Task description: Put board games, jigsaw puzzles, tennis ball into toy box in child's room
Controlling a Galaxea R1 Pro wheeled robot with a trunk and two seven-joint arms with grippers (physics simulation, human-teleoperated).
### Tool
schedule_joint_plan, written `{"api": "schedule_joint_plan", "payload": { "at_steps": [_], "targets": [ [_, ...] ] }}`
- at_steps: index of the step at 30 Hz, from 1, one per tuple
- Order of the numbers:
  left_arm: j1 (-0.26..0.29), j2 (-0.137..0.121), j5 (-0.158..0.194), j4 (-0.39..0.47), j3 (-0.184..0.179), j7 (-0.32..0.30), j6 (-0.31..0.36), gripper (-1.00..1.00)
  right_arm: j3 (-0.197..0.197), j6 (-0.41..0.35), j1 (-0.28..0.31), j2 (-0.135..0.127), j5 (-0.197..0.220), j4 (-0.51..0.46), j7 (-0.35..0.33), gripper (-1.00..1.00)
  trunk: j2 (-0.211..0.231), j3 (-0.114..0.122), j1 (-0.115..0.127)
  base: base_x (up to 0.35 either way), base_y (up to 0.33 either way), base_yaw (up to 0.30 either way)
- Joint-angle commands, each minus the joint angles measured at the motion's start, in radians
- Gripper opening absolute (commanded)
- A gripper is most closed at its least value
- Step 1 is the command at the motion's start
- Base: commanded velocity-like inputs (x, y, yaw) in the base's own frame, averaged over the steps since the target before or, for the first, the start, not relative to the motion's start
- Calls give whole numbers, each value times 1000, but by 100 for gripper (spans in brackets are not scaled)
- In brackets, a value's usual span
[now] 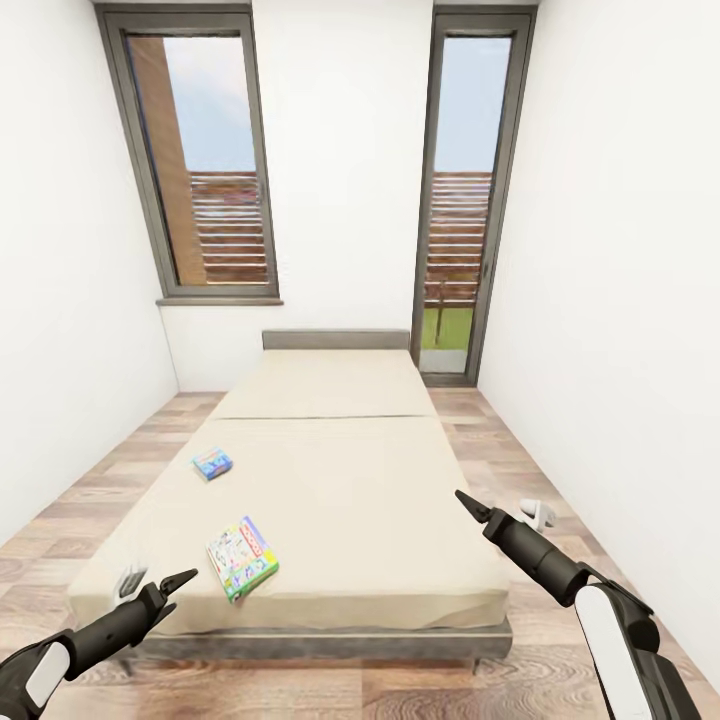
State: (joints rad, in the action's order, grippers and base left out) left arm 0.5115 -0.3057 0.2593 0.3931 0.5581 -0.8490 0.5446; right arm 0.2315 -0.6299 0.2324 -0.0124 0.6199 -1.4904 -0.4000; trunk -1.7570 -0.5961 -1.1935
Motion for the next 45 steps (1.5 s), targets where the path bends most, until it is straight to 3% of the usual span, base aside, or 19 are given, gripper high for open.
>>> {"api": "schedule_joint_plan", "payload": {
  "at_steps": [1,20,25,28,31,45],
  "targets": [
    [1,0,3,0,3,-2,7,100,2,-7,1,0,4,0,-2,100,-8,-4,-4,0,0,0],
    [1,-1,3,0,3,-5,8,100,2,-27,0,-1,9,-34,-22,100,-141,-64,-77,0,0,0],
    [1,-1,3,0,3,-7,18,100,2,-68,0,-8,10,-59,-143,100,-176,-79,-96,0,0,0],
    [1,-1,3,0,3,-9,36,100,2,-82,1,-14,5,-65,-283,100,-197,-89,-107,0,0,0],
    [1,-1,2,0,3,-10,49,100,2,-86,1,-18,1,-66,-348,100,-218,-98,-119,0,0,0],
    [2,-1,0,0,2,-13,86,100,1,-89,1,-21,8,-64,-400,100,-316,-142,-173,0,0,0]
  ]
}}
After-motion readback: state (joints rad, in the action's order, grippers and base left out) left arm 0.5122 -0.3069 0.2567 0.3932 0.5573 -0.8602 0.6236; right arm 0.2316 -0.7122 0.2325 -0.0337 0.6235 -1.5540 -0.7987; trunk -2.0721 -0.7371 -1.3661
